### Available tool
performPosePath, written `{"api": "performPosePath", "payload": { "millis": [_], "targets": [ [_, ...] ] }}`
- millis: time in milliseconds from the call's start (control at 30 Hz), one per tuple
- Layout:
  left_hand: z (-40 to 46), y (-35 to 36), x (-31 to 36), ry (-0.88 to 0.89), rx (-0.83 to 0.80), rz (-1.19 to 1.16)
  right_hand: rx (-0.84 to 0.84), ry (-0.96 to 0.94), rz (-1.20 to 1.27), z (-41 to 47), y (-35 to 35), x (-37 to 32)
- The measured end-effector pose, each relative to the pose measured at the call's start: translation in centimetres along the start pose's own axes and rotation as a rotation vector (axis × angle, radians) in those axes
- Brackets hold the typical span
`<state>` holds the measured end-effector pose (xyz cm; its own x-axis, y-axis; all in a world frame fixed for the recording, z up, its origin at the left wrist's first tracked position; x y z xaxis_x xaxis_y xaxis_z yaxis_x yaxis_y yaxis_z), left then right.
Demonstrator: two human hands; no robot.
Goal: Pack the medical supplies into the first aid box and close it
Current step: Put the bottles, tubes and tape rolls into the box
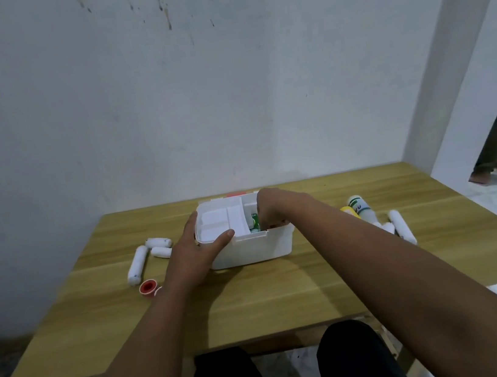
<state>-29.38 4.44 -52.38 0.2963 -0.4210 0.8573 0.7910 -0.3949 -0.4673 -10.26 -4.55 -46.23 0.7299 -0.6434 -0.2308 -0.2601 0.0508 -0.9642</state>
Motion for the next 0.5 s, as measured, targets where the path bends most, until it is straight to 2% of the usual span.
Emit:
{"api": "performPosePath", "payload": {
  "millis": [100,233,333,500],
  "targets": [
    [-0.1,0.0,0.2,-0.007,0.000,0.010,-0.018,0.039,0.147,-0.7,-2.0,0.5],
    [0.1,0.0,0.0,-0.016,-0.005,0.036,0.208,0.078,0.274,-1.3,-6.8,3.5],
    [0.2,0.1,-0.4,-0.015,-0.002,0.053,0.352,0.153,0.154,-2.3,-8.7,7.2],
    [0.2,0.2,-0.4,-0.018,-0.002,0.059,0.199,0.284,-0.164,-4.8,-6.7,11.9]
  ]
}}
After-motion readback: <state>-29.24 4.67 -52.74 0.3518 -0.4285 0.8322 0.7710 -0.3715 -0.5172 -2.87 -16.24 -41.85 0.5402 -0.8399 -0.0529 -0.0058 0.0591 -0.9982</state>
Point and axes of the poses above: each hand's wrist, its own z-axis towards the middle knuckle, its own y-axis out of the palm, x = y × z, the point moved 3 cm from there along z, towards the middle knuckle, and after that the axes turned 7 degrees about x, right-handed, at the moved point
